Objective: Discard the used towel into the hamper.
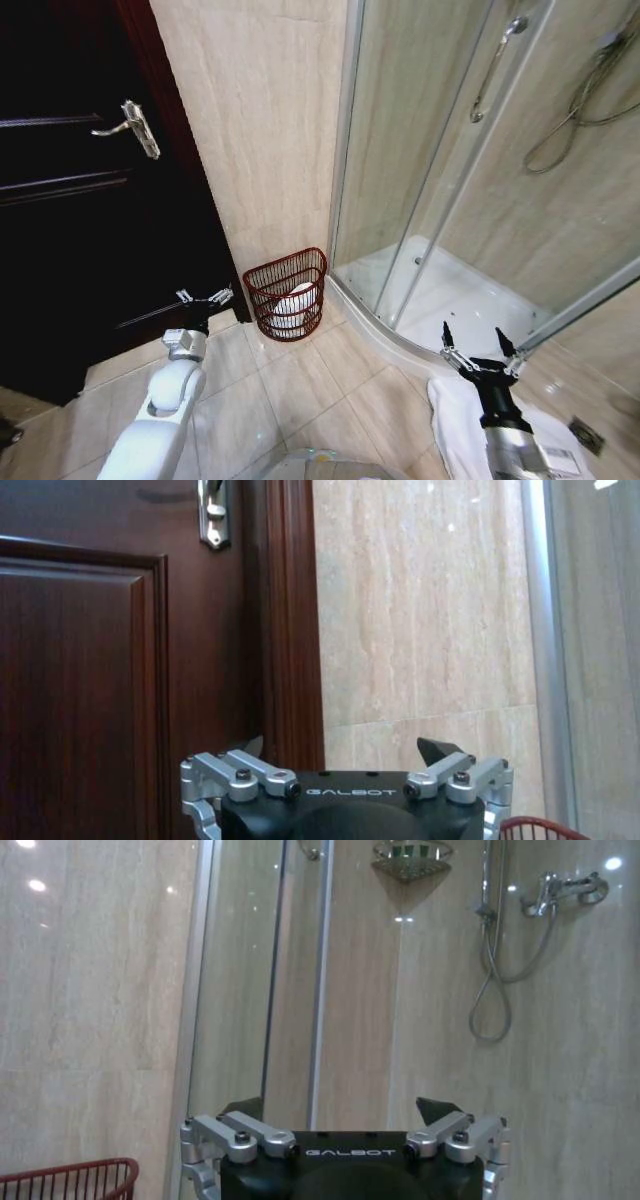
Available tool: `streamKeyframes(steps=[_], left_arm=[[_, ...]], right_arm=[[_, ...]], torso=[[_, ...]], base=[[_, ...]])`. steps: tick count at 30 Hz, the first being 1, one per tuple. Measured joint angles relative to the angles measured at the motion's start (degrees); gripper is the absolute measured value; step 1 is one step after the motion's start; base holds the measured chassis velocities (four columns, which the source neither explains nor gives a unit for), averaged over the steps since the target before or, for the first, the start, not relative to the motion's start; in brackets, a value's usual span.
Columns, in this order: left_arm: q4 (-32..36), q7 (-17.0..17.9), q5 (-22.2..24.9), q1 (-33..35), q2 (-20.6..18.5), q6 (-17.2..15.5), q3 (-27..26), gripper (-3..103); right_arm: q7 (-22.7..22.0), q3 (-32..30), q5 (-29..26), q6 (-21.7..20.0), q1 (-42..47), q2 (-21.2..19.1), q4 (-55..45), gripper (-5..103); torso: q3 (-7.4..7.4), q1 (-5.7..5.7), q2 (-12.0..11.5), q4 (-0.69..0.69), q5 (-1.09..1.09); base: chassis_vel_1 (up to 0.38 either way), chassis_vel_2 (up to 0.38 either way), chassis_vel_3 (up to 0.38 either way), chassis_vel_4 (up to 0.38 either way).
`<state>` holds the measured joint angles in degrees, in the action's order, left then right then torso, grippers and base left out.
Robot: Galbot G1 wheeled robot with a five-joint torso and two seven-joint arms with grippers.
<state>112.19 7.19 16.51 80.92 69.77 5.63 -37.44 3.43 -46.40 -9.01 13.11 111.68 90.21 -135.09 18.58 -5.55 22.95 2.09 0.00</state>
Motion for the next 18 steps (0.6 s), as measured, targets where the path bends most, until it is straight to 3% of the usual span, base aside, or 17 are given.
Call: streamKeyframes(steps=[18], left_arm=[[-0.1,0.1,-0.5,0.6,0.0,1.1,0.0,100]], right_arm=[[-0.1,-0.1,-0.3,0.4,0.5,0.1,-0.1,100]], torso=[[0.00,0.00,0.0,0.00,0.00]], base=[[-0.001,-0.127,0.001,0.130]])
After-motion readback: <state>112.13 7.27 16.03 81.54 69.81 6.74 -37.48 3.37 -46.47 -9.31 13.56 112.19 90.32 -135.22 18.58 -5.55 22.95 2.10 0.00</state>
